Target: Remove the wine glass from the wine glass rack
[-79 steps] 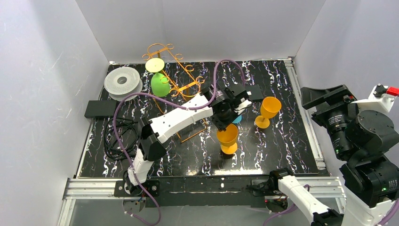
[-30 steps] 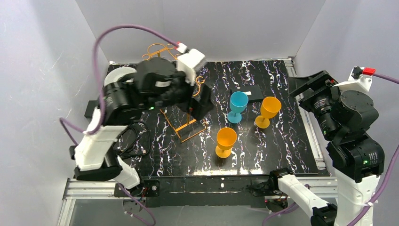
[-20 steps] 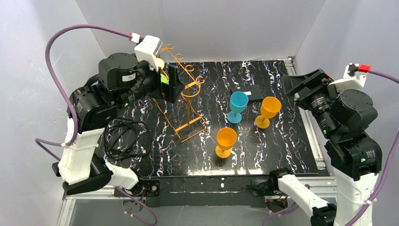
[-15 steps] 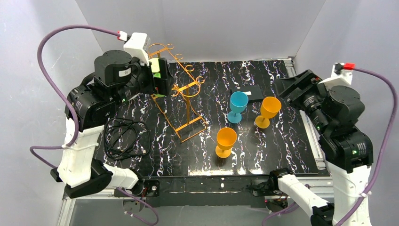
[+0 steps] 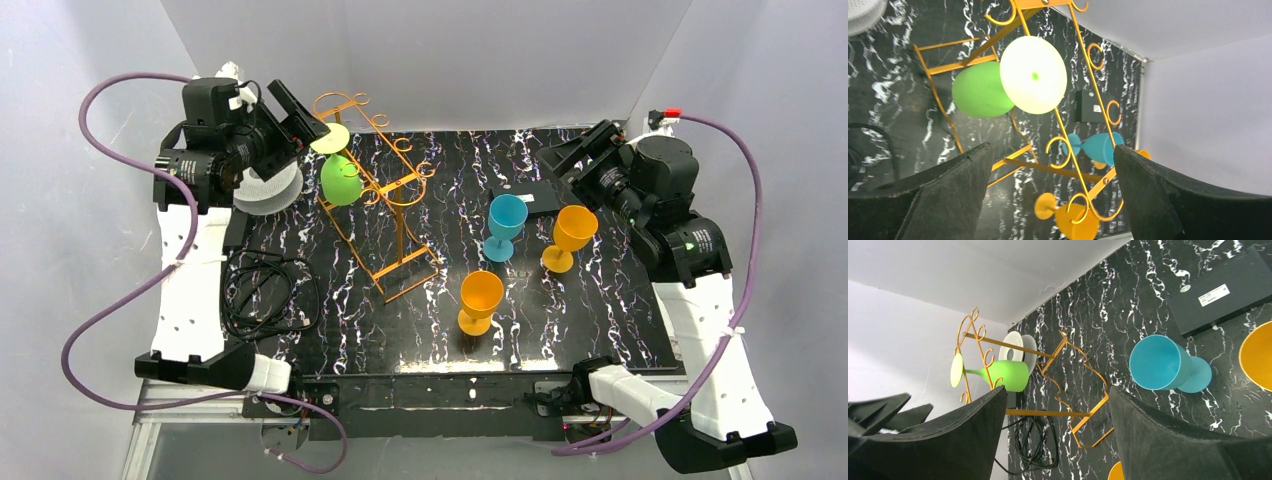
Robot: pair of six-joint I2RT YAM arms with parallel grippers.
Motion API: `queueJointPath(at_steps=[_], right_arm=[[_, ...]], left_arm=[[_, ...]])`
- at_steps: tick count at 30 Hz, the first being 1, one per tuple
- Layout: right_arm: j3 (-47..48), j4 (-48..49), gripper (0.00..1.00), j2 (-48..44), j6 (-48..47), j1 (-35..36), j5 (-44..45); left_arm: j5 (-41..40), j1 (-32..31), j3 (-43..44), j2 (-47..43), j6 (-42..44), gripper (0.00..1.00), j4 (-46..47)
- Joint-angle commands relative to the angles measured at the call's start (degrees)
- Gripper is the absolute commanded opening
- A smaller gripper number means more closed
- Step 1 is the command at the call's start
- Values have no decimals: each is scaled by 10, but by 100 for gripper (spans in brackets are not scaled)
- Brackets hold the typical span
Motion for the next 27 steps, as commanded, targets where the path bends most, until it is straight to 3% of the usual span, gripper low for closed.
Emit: queueJointPath(at_steps=[1, 6, 11, 17, 27], right_arm=[[-2, 63, 82, -13, 9, -2, -41], [-20, 67, 82, -18, 8, -8, -34], [-43, 79, 82, -21, 8, -18, -44], [-70, 116, 82, -17, 8, -36, -59], [-60, 76, 82, -29, 8, -58, -70]], left_arm=[[93, 52, -39, -31, -113, 87, 77], [125, 72, -100, -54, -143, 74, 139], [129, 79, -177, -77, -181, 73, 201], [133, 81, -196, -75, -166, 70, 215], [117, 80, -302, -104, -176, 66, 289]])
